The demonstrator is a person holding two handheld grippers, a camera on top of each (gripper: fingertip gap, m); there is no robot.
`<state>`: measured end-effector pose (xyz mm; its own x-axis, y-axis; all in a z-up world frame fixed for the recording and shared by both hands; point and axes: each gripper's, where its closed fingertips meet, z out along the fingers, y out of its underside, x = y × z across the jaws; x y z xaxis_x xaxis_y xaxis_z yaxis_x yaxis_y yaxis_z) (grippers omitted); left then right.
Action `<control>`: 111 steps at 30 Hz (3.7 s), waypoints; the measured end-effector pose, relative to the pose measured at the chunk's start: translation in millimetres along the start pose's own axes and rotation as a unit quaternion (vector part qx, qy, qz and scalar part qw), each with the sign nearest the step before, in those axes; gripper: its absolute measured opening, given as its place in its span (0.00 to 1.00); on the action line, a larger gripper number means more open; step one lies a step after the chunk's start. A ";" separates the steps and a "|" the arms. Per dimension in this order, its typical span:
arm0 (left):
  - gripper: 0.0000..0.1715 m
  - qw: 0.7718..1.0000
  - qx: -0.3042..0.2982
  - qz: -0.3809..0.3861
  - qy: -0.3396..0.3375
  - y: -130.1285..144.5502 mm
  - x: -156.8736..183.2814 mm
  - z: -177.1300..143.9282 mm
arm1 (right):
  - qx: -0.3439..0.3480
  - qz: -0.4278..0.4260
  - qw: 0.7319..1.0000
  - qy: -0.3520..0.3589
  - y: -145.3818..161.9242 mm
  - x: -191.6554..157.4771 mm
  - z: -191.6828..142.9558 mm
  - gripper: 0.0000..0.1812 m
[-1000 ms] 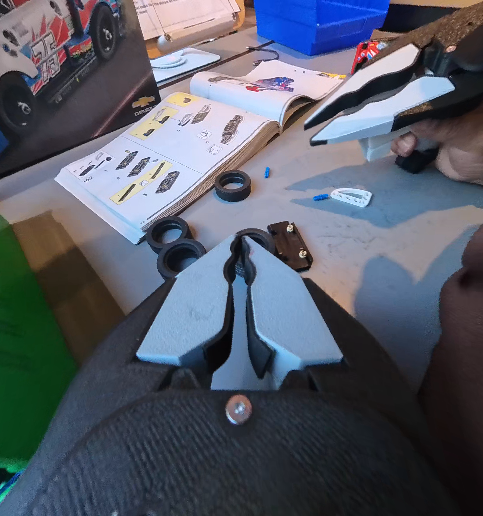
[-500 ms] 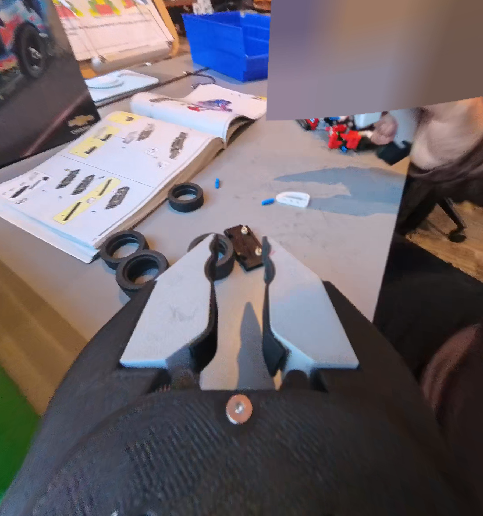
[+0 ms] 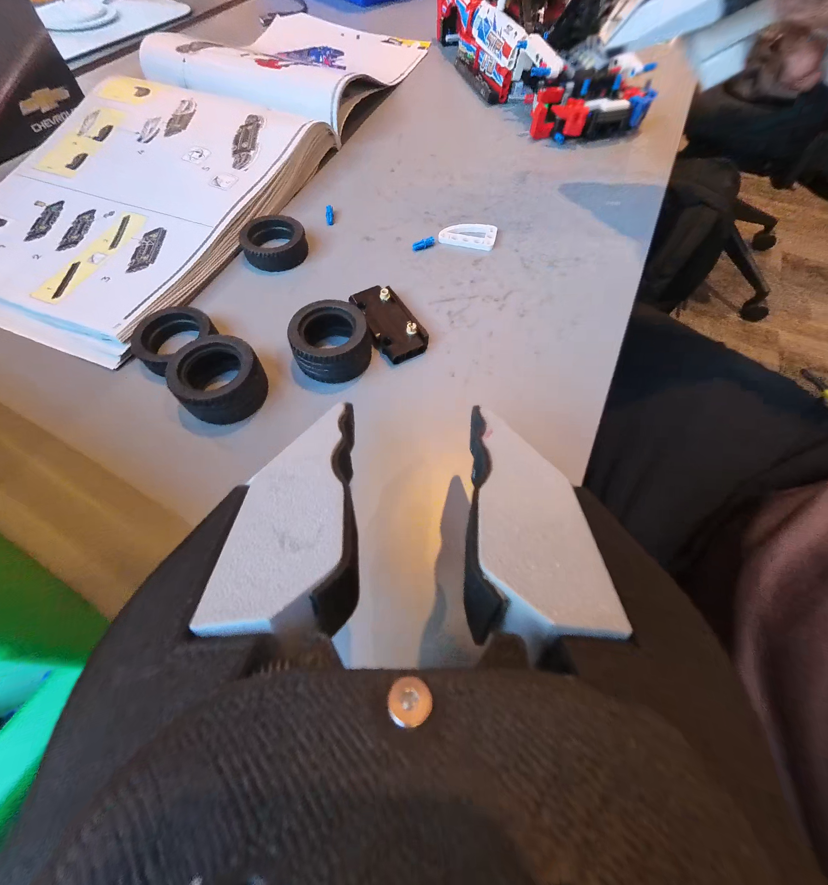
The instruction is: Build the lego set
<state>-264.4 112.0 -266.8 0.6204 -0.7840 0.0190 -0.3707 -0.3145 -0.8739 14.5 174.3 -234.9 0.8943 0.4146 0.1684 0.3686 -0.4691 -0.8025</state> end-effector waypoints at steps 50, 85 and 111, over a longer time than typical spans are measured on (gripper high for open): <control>0.14 0.944 -0.329 0.018 0.017 51.1 -195.5 -26.9 | 0.187 -0.099 0.951 -0.226 -134.7 -120.8 103.6 0.26; 0.31 0.994 -0.050 -0.069 -0.069 -20.7 -20.7 -36.4 | 0.189 -0.087 0.962 -0.175 -83.1 -95.8 37.5 0.20; 0.11 0.769 -0.638 0.025 -0.028 132.6 -199.9 -171.6 | 0.237 -0.049 0.966 -0.085 -90.5 -35.1 50.9 0.16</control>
<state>-556.2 135.2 -303.1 0.5984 -0.7995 -0.0526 -0.7495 -0.5818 0.3158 -63.1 241.9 -197.3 0.7910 0.5806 0.1927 0.2553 -0.0271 -0.9665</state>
